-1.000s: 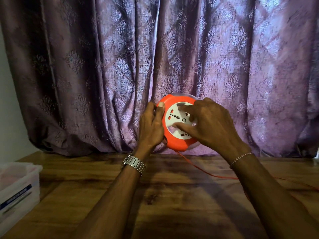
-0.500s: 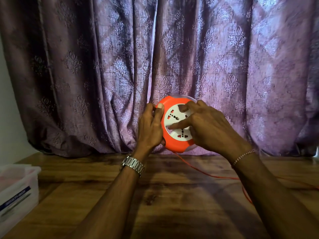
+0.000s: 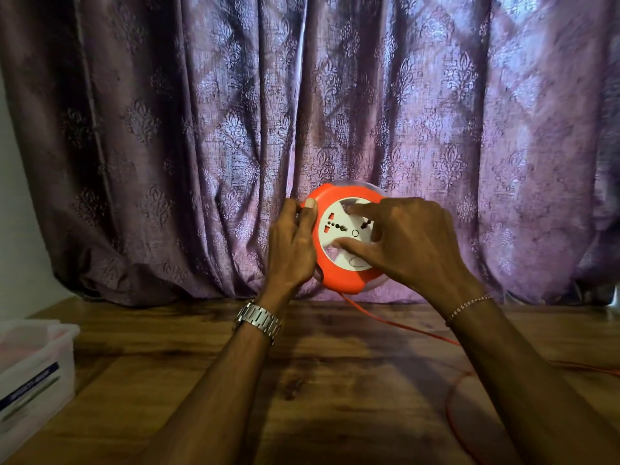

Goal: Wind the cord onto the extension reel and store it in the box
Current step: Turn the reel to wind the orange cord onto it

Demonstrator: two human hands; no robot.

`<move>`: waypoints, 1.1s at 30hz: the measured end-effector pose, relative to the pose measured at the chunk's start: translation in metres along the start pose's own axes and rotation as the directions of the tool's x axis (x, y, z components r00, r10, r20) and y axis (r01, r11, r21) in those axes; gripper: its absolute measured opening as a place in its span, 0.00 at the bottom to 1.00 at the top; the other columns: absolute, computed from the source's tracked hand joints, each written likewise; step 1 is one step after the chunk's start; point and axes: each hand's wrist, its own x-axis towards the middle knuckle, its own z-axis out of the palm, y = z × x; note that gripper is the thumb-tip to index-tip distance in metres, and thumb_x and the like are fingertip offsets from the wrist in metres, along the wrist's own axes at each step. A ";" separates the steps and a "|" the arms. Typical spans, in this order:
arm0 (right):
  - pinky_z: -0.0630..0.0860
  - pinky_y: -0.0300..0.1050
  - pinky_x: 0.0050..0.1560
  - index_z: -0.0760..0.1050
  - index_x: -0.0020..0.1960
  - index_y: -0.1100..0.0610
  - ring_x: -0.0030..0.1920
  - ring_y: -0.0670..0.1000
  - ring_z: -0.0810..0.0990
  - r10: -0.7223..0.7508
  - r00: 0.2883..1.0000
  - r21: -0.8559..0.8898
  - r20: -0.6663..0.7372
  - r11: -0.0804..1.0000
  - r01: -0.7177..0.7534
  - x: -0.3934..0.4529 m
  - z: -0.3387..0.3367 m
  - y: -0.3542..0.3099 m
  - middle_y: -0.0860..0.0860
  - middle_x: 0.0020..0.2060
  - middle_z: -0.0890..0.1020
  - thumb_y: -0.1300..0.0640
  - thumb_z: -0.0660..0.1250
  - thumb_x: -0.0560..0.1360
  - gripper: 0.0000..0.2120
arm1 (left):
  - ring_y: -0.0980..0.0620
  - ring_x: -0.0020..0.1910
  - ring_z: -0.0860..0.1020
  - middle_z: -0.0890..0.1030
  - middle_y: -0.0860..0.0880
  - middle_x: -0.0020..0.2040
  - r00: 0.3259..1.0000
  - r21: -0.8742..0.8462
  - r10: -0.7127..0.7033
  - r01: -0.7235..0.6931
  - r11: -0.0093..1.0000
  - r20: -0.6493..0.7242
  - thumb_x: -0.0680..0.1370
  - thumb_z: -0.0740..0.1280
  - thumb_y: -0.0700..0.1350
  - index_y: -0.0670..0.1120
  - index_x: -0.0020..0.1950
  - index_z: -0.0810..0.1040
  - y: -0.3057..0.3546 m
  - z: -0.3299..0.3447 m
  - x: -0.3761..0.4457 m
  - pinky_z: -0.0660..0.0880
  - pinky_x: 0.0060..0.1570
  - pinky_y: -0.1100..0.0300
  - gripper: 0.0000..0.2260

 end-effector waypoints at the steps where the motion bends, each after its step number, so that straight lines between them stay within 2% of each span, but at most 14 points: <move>1: 0.76 0.48 0.38 0.80 0.56 0.44 0.44 0.55 0.81 -0.044 0.999 0.036 0.027 0.998 0.043 0.001 -0.003 0.001 0.48 0.41 0.84 0.33 0.67 0.67 0.23 | 0.46 0.39 0.74 0.76 0.50 0.36 1.000 0.004 0.006 -0.006 1.000 -0.005 0.80 0.60 0.65 0.59 0.38 0.70 0.000 0.000 0.000 0.75 0.45 0.29 0.14; 3: 0.76 0.52 0.43 0.82 0.52 0.45 0.51 0.54 0.77 -0.147 0.986 0.126 0.083 0.983 0.136 0.004 -0.006 0.005 0.48 0.49 0.82 0.46 0.70 0.71 0.11 | 0.47 0.38 0.73 0.74 0.52 0.35 1.000 -0.004 0.009 -0.009 1.000 -0.013 0.80 0.60 0.64 0.59 0.38 0.70 0.000 0.000 0.000 0.74 0.44 0.29 0.14; 4: 0.76 0.54 0.48 0.82 0.52 0.45 0.56 0.54 0.75 -0.193 0.972 0.157 0.137 0.973 0.171 0.005 -0.007 0.006 0.48 0.54 0.80 0.53 0.70 0.71 0.10 | 0.48 0.37 0.72 0.74 0.52 0.35 1.000 -0.007 0.008 -0.008 1.000 -0.015 0.80 0.60 0.64 0.59 0.38 0.70 0.000 0.000 0.001 0.73 0.43 0.29 0.14; 6: 0.72 0.56 0.58 0.81 0.54 0.42 0.65 0.55 0.70 -0.257 0.927 0.193 0.274 0.959 0.209 0.006 -0.007 0.006 0.49 0.66 0.74 0.63 0.67 0.70 0.20 | 0.48 0.36 0.72 0.74 0.54 0.33 1.000 -0.001 0.009 -0.009 1.000 -0.012 0.80 0.60 0.64 0.59 0.38 0.70 -0.001 0.000 0.001 0.73 0.42 0.29 0.14; 8: 0.70 0.55 0.63 0.79 0.57 0.38 0.69 0.56 0.65 -0.278 0.894 0.167 0.352 0.958 0.233 0.005 -0.006 0.003 0.51 0.71 0.68 0.65 0.67 0.69 0.26 | 0.49 0.36 0.71 0.74 0.56 0.32 1.000 0.004 0.014 -0.014 1.000 -0.007 0.80 0.60 0.64 0.59 0.38 0.70 -0.002 0.001 0.001 0.74 0.43 0.30 0.14; 9: 0.70 0.52 0.62 0.78 0.58 0.36 0.69 0.56 0.65 -0.283 0.889 0.144 0.360 0.958 0.247 0.004 -0.006 0.002 0.51 0.71 0.67 0.64 0.68 0.69 0.27 | 0.49 0.36 0.70 0.73 0.56 0.32 1.000 0.005 0.015 -0.015 1.000 -0.008 0.80 0.61 0.64 0.59 0.38 0.69 -0.003 0.001 0.001 0.73 0.44 0.30 0.14; 11: 0.70 0.46 0.53 0.76 0.58 0.33 0.64 0.54 0.67 -0.282 0.900 0.078 0.333 0.959 0.272 0.003 -0.004 0.001 0.49 0.70 0.68 0.61 0.70 0.69 0.27 | 0.49 0.36 0.70 0.72 0.55 0.32 1.000 0.012 0.017 -0.017 1.000 -0.011 0.80 0.61 0.64 0.58 0.38 0.69 -0.003 0.001 0.000 0.73 0.44 0.31 0.15; 14: 0.69 0.46 0.44 0.76 0.56 0.30 0.59 0.54 0.70 -0.247 0.932 0.013 0.266 0.967 0.253 0.000 -0.005 -0.001 0.49 0.65 0.72 0.56 0.66 0.70 0.23 | 0.51 0.34 0.70 0.75 0.57 0.32 1.000 0.045 0.022 -0.022 0.999 -0.008 0.79 0.60 0.65 0.60 0.38 0.70 0.000 0.000 -0.001 0.74 0.43 0.34 0.14; 17: 0.72 0.48 0.42 0.73 0.60 0.29 0.55 0.55 0.74 -0.196 0.956 0.005 0.220 0.980 0.200 -0.002 -0.004 -0.003 0.51 0.58 0.75 0.49 0.54 0.68 0.24 | 0.52 0.34 0.69 0.75 0.57 0.31 1.000 0.053 0.023 -0.023 0.998 -0.007 0.79 0.59 0.66 0.60 0.37 0.69 0.001 0.000 -0.001 0.74 0.43 0.35 0.15; 19: 0.74 0.48 0.41 0.70 0.63 0.29 0.52 0.56 0.77 -0.158 0.969 -0.016 0.188 0.986 0.164 -0.004 -0.001 -0.002 0.52 0.52 0.77 0.47 0.60 0.68 0.25 | 0.49 0.35 0.70 0.74 0.55 0.32 1.000 0.026 0.015 -0.015 1.000 -0.009 0.79 0.60 0.65 0.58 0.38 0.69 0.001 0.000 -0.001 0.74 0.44 0.33 0.15; 21: 0.75 0.49 0.42 0.68 0.64 0.29 0.49 0.57 0.79 -0.079 0.987 0.002 0.140 0.997 0.080 -0.003 0.002 -0.001 0.50 0.49 0.80 0.37 0.65 0.64 0.28 | 0.48 0.35 0.69 0.73 0.54 0.32 1.000 0.008 0.011 -0.011 1.000 -0.011 0.79 0.60 0.65 0.57 0.38 0.69 0.000 0.000 0.000 0.74 0.43 0.31 0.15; 24: 0.78 0.49 0.44 0.70 0.63 0.31 0.46 0.57 0.81 0.060 0.996 0.052 0.061 0.997 -0.063 -0.002 0.007 -0.002 0.48 0.42 0.85 0.26 0.61 0.58 0.34 | 0.50 0.34 0.68 0.73 0.57 0.30 1.000 0.026 0.021 -0.020 0.999 -0.011 0.80 0.60 0.65 0.59 0.38 0.69 0.001 0.000 0.000 0.73 0.41 0.33 0.15; 28: 0.77 0.48 0.41 0.73 0.62 0.33 0.43 0.57 0.82 0.083 0.996 0.038 -0.017 0.996 -0.083 -0.002 0.011 -0.004 0.48 0.37 0.85 0.22 0.59 0.56 0.36 | 0.51 0.34 0.68 0.74 0.57 0.30 1.000 0.010 0.014 -0.014 1.000 -0.007 0.79 0.60 0.65 0.59 0.38 0.70 0.002 0.000 0.000 0.73 0.41 0.34 0.14; 33: 0.74 0.47 0.37 0.73 0.62 0.33 0.41 0.57 0.81 0.081 0.996 -0.029 -0.029 0.996 -0.082 -0.001 0.011 -0.003 0.49 0.36 0.84 0.20 0.57 0.57 0.37 | 0.49 0.36 0.69 0.72 0.54 0.32 1.000 0.005 0.013 -0.013 1.000 -0.004 0.80 0.60 0.65 0.58 0.38 0.70 0.003 -0.001 0.000 0.74 0.43 0.32 0.15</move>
